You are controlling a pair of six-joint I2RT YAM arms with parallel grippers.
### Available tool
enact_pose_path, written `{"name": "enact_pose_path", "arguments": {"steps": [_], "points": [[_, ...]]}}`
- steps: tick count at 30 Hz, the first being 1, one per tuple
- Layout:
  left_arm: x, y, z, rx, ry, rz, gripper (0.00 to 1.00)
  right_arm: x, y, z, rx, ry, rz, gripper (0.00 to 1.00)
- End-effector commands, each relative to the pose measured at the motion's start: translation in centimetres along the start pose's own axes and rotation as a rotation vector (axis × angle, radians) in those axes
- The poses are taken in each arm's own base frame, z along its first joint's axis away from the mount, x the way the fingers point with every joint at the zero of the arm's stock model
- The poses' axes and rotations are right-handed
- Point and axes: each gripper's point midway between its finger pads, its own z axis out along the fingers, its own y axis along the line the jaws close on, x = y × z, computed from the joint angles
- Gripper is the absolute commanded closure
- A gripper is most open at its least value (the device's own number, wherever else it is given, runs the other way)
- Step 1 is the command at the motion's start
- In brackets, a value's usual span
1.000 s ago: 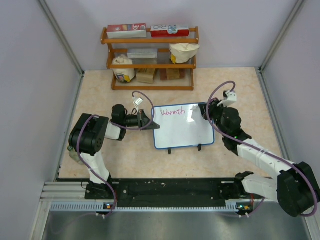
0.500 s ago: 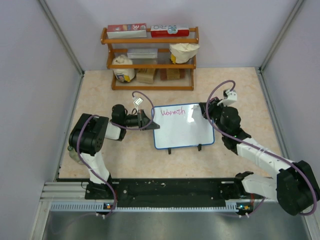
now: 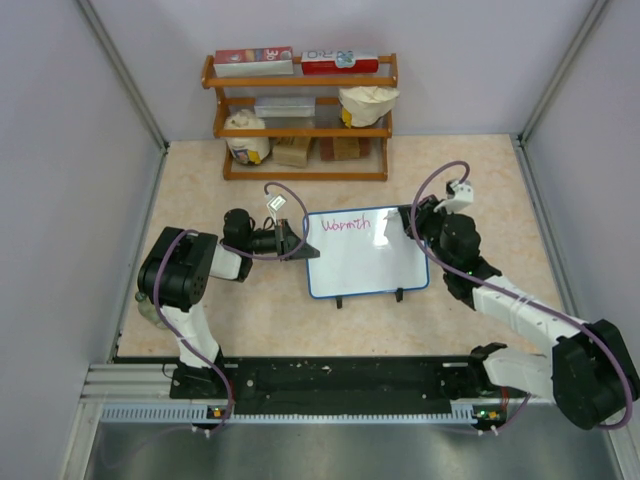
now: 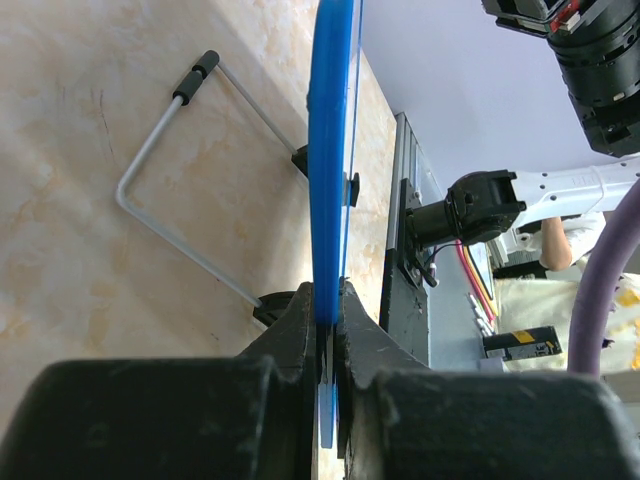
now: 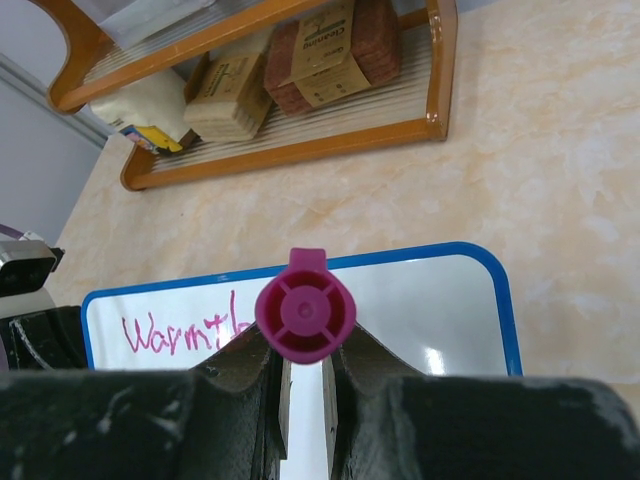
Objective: Write a sentence on the whiteboard
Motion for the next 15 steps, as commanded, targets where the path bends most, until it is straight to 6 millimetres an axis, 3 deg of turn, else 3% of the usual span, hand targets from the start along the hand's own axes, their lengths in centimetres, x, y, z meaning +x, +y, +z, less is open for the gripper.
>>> {"name": "enact_pose_path", "arguments": {"steps": [1, 15], "points": [[-0.5, -0.2, 0.1, 0.008, -0.004, 0.021, 1.00, -0.2, -0.5, -0.6, 0.002, -0.015, -0.017, 1.00], [-0.6, -0.2, 0.1, 0.005, -0.006, 0.021, 1.00, 0.8, -0.7, -1.4, -0.012, 0.005, -0.013, 1.00]]}}
